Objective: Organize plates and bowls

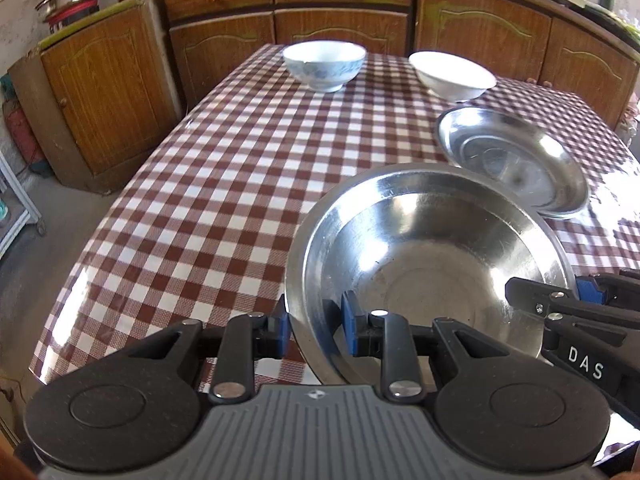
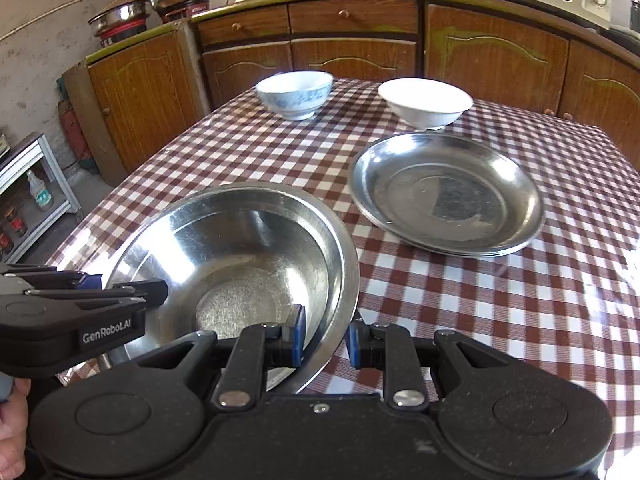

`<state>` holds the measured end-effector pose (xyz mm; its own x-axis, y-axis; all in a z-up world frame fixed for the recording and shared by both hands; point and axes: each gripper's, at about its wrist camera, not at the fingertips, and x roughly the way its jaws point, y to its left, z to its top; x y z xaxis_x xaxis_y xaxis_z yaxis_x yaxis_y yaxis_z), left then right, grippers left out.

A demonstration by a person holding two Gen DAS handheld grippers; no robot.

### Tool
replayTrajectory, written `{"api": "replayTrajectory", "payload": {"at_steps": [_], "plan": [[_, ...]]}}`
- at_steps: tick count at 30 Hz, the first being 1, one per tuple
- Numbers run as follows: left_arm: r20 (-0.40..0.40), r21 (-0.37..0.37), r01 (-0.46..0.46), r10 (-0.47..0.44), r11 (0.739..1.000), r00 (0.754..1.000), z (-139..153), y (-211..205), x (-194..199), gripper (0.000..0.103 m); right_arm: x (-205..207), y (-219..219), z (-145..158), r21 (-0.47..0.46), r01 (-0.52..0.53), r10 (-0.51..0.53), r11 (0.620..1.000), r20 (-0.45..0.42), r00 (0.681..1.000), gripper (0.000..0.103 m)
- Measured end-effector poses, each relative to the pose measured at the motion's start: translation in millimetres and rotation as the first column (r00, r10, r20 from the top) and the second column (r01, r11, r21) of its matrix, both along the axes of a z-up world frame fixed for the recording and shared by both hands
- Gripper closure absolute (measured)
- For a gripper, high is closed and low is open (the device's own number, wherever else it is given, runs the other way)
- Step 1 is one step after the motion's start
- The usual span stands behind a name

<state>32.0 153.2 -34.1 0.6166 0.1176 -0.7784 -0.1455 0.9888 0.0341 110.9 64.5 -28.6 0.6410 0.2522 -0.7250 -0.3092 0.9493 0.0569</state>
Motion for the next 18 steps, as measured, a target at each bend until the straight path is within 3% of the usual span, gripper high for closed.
{"api": "replayTrajectory", "payload": {"at_steps": [18], "plan": [[-0.020, 0.004, -0.013, 0.014, 1.000, 1.000, -19.0, 14.2, 19.7, 0.076, 26.9, 23.2, -27.4, -0.011, -0.006, 0.006, 1.000, -0.029, 1.000, 0.076]]}}
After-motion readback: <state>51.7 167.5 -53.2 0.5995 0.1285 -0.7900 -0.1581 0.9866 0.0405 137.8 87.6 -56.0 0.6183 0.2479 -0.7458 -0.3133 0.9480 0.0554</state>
